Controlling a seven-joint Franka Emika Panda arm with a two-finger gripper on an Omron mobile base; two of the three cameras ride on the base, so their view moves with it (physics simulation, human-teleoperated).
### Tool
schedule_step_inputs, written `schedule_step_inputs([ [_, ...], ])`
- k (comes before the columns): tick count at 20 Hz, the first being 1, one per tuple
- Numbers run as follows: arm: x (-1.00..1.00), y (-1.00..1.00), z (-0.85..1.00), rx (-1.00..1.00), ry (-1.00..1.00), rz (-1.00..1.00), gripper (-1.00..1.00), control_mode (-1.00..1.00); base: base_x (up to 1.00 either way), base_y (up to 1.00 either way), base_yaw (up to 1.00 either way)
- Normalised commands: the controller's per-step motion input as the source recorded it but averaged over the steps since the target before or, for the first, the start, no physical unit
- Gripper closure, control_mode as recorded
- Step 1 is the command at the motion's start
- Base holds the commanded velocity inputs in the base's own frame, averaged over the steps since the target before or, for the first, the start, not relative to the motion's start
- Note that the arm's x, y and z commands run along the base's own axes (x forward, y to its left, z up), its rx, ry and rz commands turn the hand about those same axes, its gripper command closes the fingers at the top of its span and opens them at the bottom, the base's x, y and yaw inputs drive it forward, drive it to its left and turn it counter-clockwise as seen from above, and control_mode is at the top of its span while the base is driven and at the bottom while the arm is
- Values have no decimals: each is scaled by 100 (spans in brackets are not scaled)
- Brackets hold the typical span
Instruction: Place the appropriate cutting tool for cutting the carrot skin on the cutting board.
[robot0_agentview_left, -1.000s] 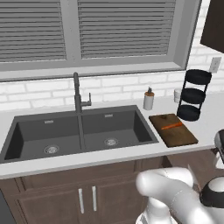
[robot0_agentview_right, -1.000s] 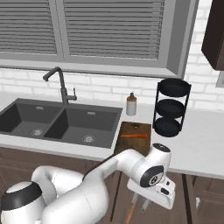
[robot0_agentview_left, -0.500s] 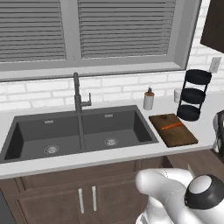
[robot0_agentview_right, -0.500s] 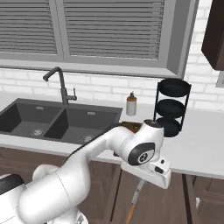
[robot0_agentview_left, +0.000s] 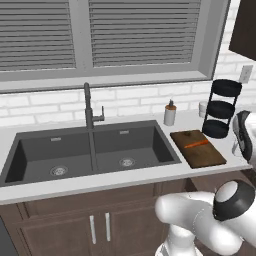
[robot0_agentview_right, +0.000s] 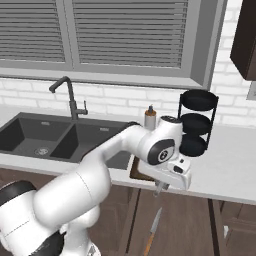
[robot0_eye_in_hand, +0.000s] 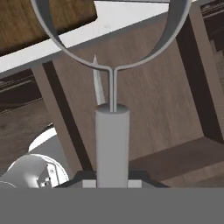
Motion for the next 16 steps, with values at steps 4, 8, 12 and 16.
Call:
schedule_step_inputs([
  [4,70,1,7,0,1,0,100,-100,0,0,0],
  [8,60,10,0,0,0,0,100,-100,0,0,0],
  [12,55,14,-1,0,0,0,100,-100,0,0,0],
  [16,49,16,-14,0,1,0,100,-100,0,0,0],
])
